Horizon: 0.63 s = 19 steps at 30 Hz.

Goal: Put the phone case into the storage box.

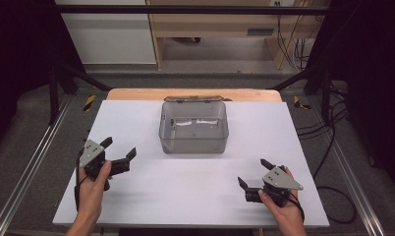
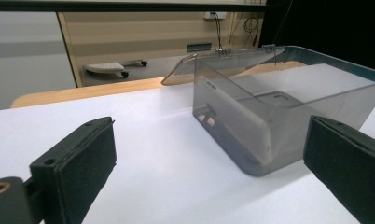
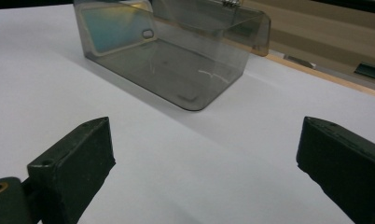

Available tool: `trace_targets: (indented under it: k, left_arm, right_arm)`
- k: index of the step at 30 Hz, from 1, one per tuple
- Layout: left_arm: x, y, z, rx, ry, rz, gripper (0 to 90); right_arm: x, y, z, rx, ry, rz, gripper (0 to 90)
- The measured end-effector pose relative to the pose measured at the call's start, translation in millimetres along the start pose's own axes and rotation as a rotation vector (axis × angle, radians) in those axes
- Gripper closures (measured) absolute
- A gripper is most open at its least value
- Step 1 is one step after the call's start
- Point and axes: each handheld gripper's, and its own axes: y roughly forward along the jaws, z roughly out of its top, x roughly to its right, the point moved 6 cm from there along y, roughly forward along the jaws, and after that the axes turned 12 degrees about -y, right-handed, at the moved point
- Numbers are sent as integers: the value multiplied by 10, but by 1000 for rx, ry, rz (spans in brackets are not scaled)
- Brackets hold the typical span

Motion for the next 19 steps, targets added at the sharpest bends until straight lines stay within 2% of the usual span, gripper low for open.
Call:
trace_targets:
  k: [3, 9, 12, 17, 19]
  left_arm:
    - [-8, -116, -32, 9, 11, -21, 25]
    - [-69, -344, -108, 45, -3, -54, 21]
    - [-75, -409, -143, 59, -8, -75, 21]
    - [-21, -475, -110, 95, -10, -95, 21]
    - [9, -471, -134, 91, -7, -101, 21]
  right_arm:
    - [55, -14, -4, 26, 7, -19, 42]
    - [139, -34, -20, 51, 18, -53, 41]
    - [162, -40, -22, 60, 35, -59, 40]
    - [191, -45, -9, 77, 64, -80, 39]
    - [197, -33, -12, 75, 81, -86, 39]
